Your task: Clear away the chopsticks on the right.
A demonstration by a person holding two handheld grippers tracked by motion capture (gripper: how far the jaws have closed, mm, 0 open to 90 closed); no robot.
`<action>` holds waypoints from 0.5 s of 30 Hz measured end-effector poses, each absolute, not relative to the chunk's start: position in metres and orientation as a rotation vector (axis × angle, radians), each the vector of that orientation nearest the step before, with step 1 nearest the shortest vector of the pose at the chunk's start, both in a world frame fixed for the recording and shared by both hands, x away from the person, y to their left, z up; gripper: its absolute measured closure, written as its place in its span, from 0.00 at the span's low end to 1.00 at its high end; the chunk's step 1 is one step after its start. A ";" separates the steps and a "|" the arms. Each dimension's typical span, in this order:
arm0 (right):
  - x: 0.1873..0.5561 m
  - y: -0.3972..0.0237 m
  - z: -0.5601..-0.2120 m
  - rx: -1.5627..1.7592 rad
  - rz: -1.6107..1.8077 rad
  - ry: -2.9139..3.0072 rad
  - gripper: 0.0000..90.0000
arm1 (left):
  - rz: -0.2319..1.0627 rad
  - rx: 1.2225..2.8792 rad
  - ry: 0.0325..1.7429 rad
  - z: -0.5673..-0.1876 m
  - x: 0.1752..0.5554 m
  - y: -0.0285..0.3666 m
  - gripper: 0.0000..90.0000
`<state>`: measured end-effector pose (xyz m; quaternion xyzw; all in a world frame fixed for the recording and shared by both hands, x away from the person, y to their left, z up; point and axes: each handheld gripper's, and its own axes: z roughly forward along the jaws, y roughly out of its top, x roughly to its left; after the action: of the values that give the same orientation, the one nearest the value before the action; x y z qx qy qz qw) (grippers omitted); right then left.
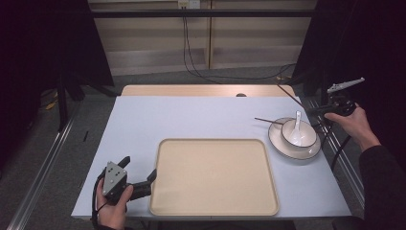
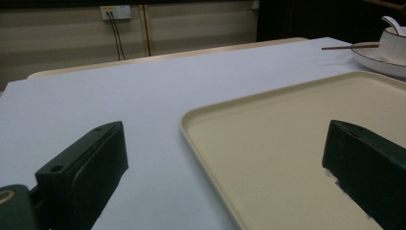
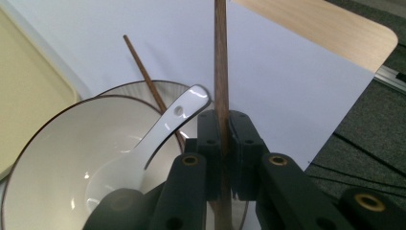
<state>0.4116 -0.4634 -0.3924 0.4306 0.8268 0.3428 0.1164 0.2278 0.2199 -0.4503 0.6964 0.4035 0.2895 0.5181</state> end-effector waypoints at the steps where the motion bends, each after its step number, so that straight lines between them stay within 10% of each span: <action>1: 0.408 -0.464 -0.390 1.279 1.038 2.405 0.94 | 0.698 1.671 0.972 -0.450 0.228 0.220 0.02; 15: 0.364 -0.448 -0.384 1.446 1.181 2.317 0.94 | 0.707 1.667 0.974 -0.450 0.228 0.221 0.02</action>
<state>0.3645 -0.4484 -0.3842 0.4842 0.7759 0.3957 0.0830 0.2276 0.2209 -0.4501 0.6942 0.4055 0.2946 0.5165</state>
